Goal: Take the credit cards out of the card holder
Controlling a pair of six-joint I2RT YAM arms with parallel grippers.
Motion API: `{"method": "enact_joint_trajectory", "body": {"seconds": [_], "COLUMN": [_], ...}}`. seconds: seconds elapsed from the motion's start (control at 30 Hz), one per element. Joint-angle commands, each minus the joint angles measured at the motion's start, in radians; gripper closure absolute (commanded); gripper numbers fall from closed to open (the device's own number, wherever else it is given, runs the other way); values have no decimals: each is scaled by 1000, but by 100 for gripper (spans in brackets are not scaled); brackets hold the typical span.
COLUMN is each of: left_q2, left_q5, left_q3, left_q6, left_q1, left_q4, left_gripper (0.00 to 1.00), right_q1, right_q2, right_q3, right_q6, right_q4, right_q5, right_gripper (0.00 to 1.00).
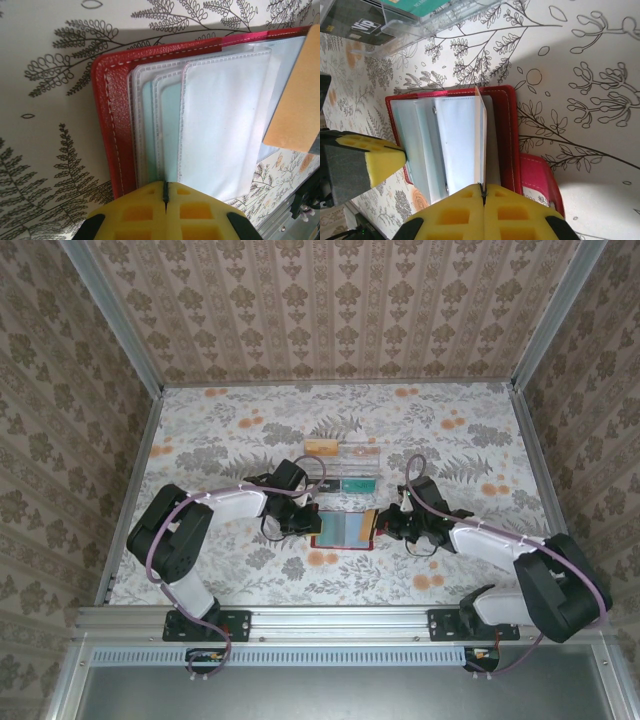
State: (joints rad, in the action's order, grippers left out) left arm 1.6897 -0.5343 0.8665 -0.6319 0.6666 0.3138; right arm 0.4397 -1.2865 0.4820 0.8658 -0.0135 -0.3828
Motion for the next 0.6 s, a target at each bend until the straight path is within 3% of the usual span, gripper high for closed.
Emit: {"method": "enact_joint_trajectory", "body": {"seconds": [0.0, 0.17, 0.4, 0.57], "left_q2": [8, -21, -140, -266], "left_q5": [35, 44, 62, 75], "left_q3": [-3, 11, 20, 2], "left_q6": [18, 20, 30, 19], "left_q1": [1, -10, -86, -159], "left_q4": [48, 64, 102, 115], "left_gripper": [100, 100, 82, 58], "right_q1": [-9, -9, -3, 47], "right_q2": [63, 127, 139, 49], "right_q3": [6, 76, 235, 425], "right_q6": [-45, -111, -271, -456], "right_q4": [90, 214, 365, 519], "right_q5": [-8, 19, 27, 78], "right_gripper": [99, 99, 100, 100]}}
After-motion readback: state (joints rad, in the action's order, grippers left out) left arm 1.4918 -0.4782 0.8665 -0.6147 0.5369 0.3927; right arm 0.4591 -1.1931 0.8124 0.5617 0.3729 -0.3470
